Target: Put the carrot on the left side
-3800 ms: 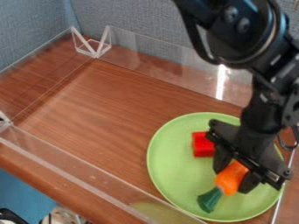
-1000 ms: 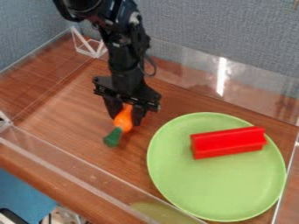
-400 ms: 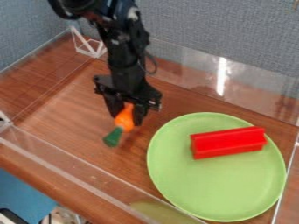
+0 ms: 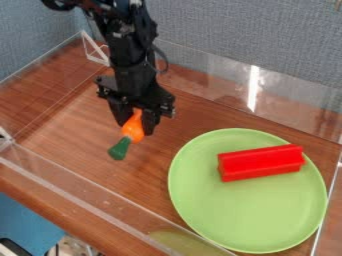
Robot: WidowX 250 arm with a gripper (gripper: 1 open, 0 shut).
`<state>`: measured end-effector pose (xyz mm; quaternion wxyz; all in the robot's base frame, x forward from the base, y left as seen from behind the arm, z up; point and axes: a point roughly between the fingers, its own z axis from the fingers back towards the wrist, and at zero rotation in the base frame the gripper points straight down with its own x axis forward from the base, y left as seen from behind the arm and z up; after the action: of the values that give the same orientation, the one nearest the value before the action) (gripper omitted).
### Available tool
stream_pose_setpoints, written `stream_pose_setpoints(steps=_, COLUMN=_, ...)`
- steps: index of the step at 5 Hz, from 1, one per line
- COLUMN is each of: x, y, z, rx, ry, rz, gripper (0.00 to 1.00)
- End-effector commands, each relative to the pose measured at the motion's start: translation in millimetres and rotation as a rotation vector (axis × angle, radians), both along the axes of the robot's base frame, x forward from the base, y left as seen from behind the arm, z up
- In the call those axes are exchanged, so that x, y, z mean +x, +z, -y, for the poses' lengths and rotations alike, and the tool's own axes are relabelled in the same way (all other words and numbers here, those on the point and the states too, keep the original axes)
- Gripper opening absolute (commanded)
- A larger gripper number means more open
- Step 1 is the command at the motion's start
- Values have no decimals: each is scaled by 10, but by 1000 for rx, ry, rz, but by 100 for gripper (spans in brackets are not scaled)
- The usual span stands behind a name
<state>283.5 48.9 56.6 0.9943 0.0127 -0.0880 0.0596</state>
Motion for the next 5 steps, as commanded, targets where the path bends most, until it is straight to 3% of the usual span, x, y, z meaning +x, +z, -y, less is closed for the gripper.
stream_pose_setpoints(steps=1, x=162, y=11, z=-115, rx=5, ry=65, rz=38, gripper=0)
stream_pose_setpoints(steps=2, x=230, y=-18, z=-152, rx=-1, ry=100, rz=36, gripper=0)
stream_pose_setpoints(steps=4, x=154, y=232, z=-281, rx=-21, ry=112, rz=51, gripper=0)
stream_pose_setpoints(steps=5, x=129, y=277, z=-517, rx=-17, ry=203, rz=60, gripper=0)
